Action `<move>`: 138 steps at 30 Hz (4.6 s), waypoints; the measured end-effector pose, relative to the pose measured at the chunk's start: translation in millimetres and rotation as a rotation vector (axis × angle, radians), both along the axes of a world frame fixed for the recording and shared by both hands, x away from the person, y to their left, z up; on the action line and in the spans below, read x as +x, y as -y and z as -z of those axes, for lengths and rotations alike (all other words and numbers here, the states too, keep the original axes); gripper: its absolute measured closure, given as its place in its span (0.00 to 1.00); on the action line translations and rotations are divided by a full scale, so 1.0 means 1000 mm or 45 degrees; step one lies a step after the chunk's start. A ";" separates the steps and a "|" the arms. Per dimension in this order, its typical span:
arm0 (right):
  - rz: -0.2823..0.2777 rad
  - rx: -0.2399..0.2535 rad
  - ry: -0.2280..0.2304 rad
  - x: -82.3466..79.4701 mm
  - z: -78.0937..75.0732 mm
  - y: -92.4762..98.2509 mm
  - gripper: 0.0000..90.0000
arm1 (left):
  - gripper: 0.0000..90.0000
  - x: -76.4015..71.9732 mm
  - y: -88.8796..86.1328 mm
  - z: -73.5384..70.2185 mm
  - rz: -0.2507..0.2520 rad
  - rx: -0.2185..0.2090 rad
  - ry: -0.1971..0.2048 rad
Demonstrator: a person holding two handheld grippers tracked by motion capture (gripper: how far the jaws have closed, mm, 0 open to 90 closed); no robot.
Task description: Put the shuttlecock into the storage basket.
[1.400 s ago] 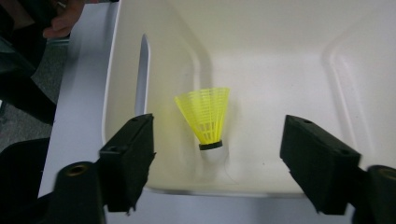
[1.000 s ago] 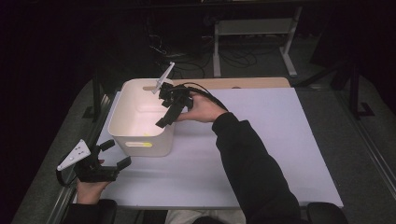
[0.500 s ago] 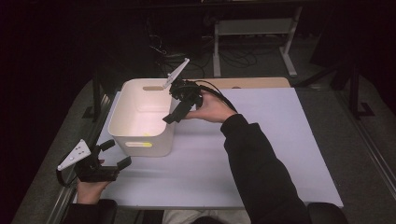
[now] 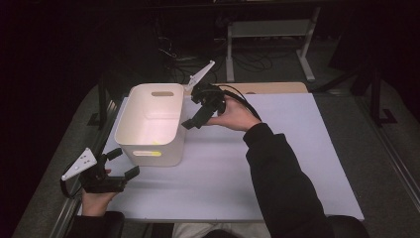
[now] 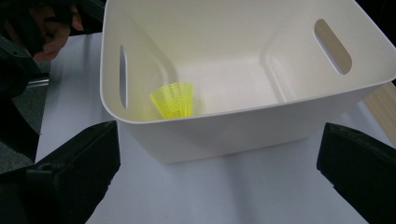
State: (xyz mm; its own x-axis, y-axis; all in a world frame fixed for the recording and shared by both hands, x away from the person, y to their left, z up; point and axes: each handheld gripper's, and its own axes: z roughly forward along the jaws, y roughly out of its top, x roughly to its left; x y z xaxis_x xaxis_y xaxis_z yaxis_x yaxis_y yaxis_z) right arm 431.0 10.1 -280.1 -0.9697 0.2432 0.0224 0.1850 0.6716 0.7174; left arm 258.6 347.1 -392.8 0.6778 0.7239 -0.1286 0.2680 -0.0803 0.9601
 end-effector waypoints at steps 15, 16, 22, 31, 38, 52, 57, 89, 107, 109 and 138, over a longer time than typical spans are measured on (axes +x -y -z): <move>0.050 0.036 0.009 -0.003 0.008 0.023 0.00 | 0.00 0.001 0.000 0.000 0.000 0.002 -0.002; 0.057 0.034 0.008 -0.004 0.008 0.024 0.00 | 0.00 0.001 0.000 0.000 -0.001 0.002 -0.001; 0.070 0.040 0.013 -0.004 0.011 0.034 0.00 | 0.00 0.002 0.001 0.000 0.001 0.003 -0.001; 0.099 0.060 0.012 -0.007 0.012 0.048 0.00 | 0.00 0.002 0.001 0.000 -0.001 0.002 -0.004; 0.119 0.081 0.024 -0.011 0.014 0.060 0.00 | 0.00 0.003 0.001 0.000 -0.001 0.004 -0.005; 0.142 0.096 0.019 -0.016 0.024 0.078 0.00 | 0.00 0.003 0.001 0.001 -0.006 0.013 -0.009; 0.158 0.104 0.016 -0.019 0.029 0.088 0.00 | 0.00 0.004 0.001 0.001 -0.007 0.012 -0.010; 0.286 0.151 -0.009 -0.036 0.056 0.143 0.00 | 0.00 0.004 0.002 0.001 -0.008 0.013 -0.014; 0.357 0.159 -0.024 -0.045 0.068 0.174 0.00 | 0.00 0.006 0.003 0.001 -0.004 0.019 -0.023; 0.364 0.160 -0.031 -0.046 0.070 0.176 0.00 | 0.00 0.006 0.002 0.001 -0.004 0.019 -0.023; 0.457 0.223 -0.057 -0.079 0.098 0.212 0.00 | 0.00 0.006 0.003 0.001 -0.003 0.019 -0.017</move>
State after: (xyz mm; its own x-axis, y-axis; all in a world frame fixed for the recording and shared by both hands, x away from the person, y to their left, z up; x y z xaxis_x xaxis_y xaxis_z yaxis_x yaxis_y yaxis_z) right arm 351.7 -202.4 -377.6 -0.8211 0.5548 0.1340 0.4193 0.4271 0.8011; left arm 264.6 344.5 -393.6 0.6745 0.7272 -0.1269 0.2813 -0.0942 0.9550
